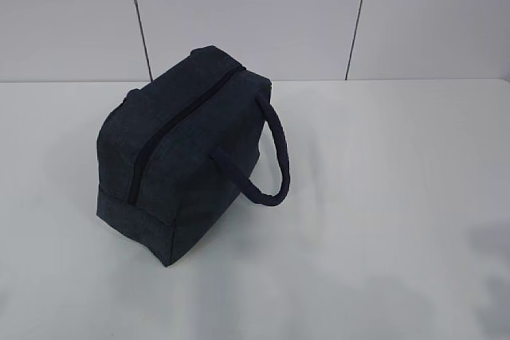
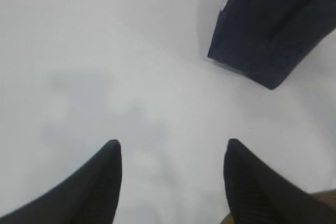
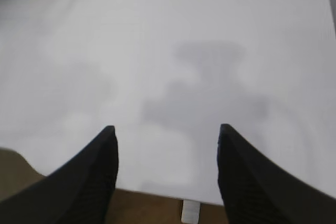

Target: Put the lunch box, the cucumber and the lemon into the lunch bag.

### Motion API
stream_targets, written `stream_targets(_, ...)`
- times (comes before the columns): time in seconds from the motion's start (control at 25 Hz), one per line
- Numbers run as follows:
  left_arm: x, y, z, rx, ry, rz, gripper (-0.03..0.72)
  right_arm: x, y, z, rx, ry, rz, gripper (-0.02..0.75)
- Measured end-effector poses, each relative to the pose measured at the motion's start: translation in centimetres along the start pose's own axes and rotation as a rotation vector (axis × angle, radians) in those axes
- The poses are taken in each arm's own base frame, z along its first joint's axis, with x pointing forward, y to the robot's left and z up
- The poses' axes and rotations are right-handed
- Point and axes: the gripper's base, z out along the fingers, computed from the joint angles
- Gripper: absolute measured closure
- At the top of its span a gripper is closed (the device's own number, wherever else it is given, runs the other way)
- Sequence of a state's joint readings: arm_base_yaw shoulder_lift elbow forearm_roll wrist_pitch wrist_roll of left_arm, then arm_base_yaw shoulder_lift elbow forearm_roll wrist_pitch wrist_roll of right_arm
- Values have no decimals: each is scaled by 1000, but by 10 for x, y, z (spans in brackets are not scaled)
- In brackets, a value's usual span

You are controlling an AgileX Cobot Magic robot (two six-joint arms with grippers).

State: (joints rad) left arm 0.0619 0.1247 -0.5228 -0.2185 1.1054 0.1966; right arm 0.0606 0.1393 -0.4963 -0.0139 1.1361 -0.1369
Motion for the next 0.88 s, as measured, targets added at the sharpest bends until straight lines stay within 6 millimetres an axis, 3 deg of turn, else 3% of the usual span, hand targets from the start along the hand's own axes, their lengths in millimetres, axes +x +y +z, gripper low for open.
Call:
stream_targets(0.24, 10, -4, -14, -48, -106, -1, 254, 14, 2, -17, 46, -137, 20, 278)
stream_targets(0.88, 11, -4, -15, -8, -104, 23, 263, 15, 2, -18, 53, -144, 18, 278)
